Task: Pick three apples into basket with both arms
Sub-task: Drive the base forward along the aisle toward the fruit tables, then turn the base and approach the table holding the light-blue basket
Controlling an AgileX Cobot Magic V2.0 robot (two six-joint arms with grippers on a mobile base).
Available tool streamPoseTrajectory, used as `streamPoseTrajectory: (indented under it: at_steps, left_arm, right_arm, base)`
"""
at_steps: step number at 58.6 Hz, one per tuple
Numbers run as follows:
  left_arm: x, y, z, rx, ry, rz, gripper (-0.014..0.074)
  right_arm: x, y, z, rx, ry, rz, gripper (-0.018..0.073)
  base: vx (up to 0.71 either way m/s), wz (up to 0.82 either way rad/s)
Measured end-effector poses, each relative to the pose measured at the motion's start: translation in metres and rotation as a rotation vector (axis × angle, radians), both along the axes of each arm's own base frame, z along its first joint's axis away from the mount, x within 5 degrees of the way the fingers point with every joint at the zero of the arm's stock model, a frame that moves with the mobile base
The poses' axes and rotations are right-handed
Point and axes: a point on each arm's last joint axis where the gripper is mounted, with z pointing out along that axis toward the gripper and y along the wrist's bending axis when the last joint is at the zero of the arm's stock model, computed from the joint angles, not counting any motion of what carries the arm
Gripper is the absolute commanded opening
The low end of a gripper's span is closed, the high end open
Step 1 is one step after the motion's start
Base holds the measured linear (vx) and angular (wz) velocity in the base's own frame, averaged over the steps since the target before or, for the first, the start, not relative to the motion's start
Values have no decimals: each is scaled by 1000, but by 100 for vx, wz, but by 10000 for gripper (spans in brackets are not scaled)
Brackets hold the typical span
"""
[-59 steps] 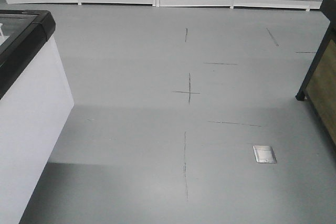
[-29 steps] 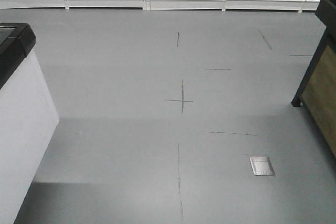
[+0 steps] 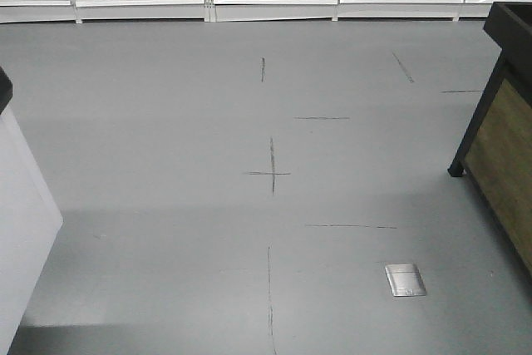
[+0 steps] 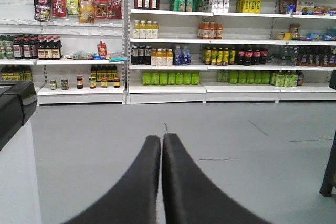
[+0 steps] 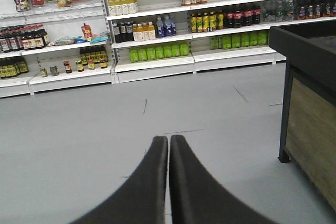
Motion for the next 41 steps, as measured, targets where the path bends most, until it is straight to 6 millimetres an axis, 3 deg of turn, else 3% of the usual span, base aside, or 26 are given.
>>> streamPoseTrajectory:
  at_steps: [41]
  left_arm:
    - [0,0,0,0,0,0,-6]
  right_arm:
    - [0,0,0,0,0,0,-5]
  base:
    - [18,-16]
